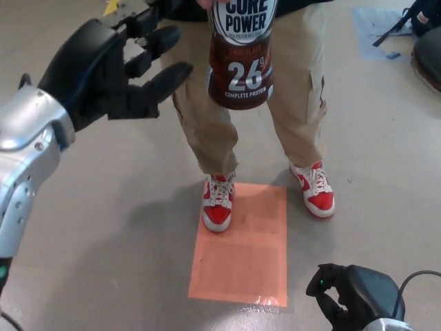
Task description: The robot recieved a bottle of protein shake from a person using its left hand and then shake the protein up and down 2 two times and hand it back to the person
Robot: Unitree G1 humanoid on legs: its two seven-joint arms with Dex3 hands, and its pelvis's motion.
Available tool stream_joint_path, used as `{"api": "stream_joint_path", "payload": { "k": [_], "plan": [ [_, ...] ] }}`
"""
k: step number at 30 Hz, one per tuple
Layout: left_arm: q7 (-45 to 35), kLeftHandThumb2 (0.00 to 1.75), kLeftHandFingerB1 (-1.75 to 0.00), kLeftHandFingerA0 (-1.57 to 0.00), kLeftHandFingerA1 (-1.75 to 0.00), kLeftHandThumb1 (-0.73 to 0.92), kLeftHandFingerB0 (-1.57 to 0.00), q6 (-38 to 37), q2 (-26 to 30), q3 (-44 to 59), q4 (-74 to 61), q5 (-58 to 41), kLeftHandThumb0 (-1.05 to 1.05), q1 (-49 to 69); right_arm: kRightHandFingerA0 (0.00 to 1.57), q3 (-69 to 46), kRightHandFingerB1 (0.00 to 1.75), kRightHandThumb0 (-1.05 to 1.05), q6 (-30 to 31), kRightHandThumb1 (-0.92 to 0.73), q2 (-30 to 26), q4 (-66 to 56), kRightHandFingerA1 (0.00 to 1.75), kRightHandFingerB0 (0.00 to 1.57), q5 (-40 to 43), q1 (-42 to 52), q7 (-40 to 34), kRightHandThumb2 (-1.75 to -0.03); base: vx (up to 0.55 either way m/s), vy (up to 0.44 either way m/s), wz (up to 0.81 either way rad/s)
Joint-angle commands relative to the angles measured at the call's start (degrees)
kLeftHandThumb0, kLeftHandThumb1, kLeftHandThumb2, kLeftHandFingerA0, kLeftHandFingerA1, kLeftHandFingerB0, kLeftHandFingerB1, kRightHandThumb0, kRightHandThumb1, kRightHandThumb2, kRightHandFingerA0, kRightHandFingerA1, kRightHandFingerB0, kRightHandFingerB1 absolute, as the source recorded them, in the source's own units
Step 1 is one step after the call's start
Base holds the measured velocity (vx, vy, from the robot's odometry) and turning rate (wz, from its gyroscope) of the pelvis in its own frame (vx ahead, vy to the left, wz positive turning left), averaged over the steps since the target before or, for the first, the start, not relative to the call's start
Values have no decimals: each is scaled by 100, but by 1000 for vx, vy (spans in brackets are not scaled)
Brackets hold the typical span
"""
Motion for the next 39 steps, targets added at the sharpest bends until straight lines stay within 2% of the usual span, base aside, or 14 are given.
{"api": "stream_joint_path", "payload": {
  "k": [1, 6, 7, 8, 17, 18, 19, 20, 21, 22, 24, 26, 28, 39],
  "plan": [
    [-550, 90, -12, -15, -47, 55, 0, 3325, 58, -69, -468, -1726, -80, -1153, 81, 35, 79, -52, -236, -61, -167, 257, 84, 84, -240, 65, -346, -109, 0, 0, 0],
    [-584, 61, -7, -17, -36, 68, 0, 3570, -22, -171, -349, -1696, -79, -1471, 79, -7, 80, -51, -275, -56, -159, 254, 82, 84, -211, 17, -380, -115, 0, 0, 0],
    [-599, 61, -7, -17, -36, 68, 0, 3581, -27, -181, -324, -1677, -79, -1511, 79, 0, 80, -51, -281, -56, -163, 256, 82, 84, -222, -8, -394, -115, 0, 0, 0],
    [-781, 95, -13, -7, -46, 57, 0, 3544, 32, -337, -300, -1595, -80, -1559, 76, 9, 80, -51, -286, -57, -165, 255, 81, 83, -229, 27, -398, -115, 0, 0, 0],
    [-830, 92, -10, -1, -39, 55, 0, 3629, -450, -708, 319, -1292, -80, -1931, 84, -9, 81, -51, -319, -56, -155, 262, 84, 87, -230, 39, -461, -115, 0, 0, 0],
    [-806, 62, -5, -7, -32, 65, 0, 3668, -544, -734, 380, -1294, -75, -1939, 76, -19, 79, -51, -333, -56, -149, 263, 79, 84, -218, 70, -454, -113, 0, 0, 0],
    [-762, 62, -5, -7, -32, 65, 0, 3732, -640, -734, 446, -1301, -75, -1956, 76, -25, 79, -51, -332, -56, -140, 267, 79, 84, -209, 85, -427, -113, 0, 0, 0],
    [-752, 90, -8, -1, -35, 52, 0, 3733, -692, -783, 459, -1266, -79, -1935, 76, -28, 79, -51, -340, -56, -144, 266, 79, 85, -207, 119, -444, -112, 0, 0, 0],
    [-754, 90, -8, -1, -35, 52, 0, 3739, -711, -799, 461, -1246, -79, -1929, 76, -29, 79, -51, -344, -56, -145, 266, 79, 85, -207, 132, -454, -112, 0, 0, 0],
    [-740, 63, -1, -7, -32, 64, 0, 3744, -751, -828, 469, -1224, -77, -1894, 78, -64, 81, -50, -384, -55, -140, 263, 80, 86, -169, 167, -449, -113, 0, 0, 0],
    [-791, 63, 0, -4, -31, 63, 0, 3686, -807, -855, 563, -1187, -77, -1827, 76, -136, 82, -50, -413, -57, -132, 264, 79, 86, -89, 186, -361, -114, 0, 0, 0],
    [-807, 88, -1, -3, -29, 54, 0, 3649, -865, -877, 676, -1110, -84, -1745, 74, -181, 83, -51, -416, -56, -135, 274, 79, 85, -56, 185, -279, -114, 0, 0, 0],
    [-804, 88, 0, -10, -26, 55, 0, 3638, -880, -912, 714, -1054, -85, -1708, 73, -182, 77, -50, -411, -62, -137, 274, 74, 85, -65, 198, -263, -101, 0, 0, 0],
    [-874, 86, 0, -5, -27, 53, 0, 3300, -918, -906, 1194, -630, -83, -1458, 85, -213, 81, -52, -386, -56, -99, 311, 84, 85, -193, 225, -180, -117, 0, 0, 0]
  ]
}}
